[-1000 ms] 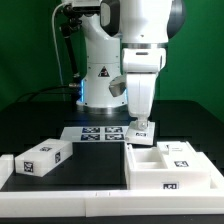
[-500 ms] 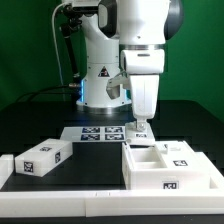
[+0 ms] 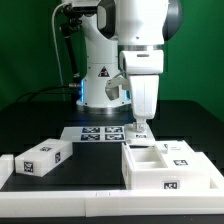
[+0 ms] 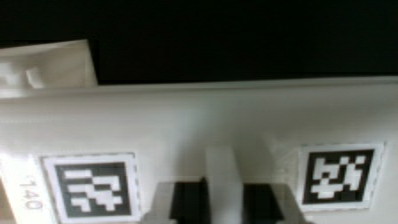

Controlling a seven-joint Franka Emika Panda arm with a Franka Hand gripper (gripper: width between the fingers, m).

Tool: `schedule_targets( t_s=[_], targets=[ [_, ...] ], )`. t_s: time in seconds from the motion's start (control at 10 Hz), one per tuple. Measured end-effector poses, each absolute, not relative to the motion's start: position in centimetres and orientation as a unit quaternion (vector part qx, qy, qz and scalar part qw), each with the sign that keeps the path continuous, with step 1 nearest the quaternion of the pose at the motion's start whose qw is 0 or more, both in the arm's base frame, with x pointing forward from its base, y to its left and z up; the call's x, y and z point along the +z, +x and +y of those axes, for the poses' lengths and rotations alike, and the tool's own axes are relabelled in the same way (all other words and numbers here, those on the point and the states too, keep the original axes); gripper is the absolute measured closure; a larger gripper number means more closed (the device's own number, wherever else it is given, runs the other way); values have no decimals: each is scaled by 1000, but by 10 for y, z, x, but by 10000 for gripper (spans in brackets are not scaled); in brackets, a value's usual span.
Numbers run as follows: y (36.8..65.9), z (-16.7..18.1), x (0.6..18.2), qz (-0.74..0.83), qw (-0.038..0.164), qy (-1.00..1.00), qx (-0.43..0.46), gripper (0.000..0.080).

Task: Assemble cabinet

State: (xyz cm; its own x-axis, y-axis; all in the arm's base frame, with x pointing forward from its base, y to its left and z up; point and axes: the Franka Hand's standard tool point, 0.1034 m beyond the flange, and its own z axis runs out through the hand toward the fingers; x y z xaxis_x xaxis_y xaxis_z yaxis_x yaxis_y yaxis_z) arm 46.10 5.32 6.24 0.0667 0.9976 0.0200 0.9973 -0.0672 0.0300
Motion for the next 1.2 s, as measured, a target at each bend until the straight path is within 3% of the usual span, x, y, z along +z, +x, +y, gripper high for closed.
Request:
schedule_targets(
  t_s=[0.8, 1.2],
  targets=[
    [443, 55, 56, 679, -2, 734, 11, 731],
    [454, 53, 59, 677, 2, 736, 16, 731]
  ],
)
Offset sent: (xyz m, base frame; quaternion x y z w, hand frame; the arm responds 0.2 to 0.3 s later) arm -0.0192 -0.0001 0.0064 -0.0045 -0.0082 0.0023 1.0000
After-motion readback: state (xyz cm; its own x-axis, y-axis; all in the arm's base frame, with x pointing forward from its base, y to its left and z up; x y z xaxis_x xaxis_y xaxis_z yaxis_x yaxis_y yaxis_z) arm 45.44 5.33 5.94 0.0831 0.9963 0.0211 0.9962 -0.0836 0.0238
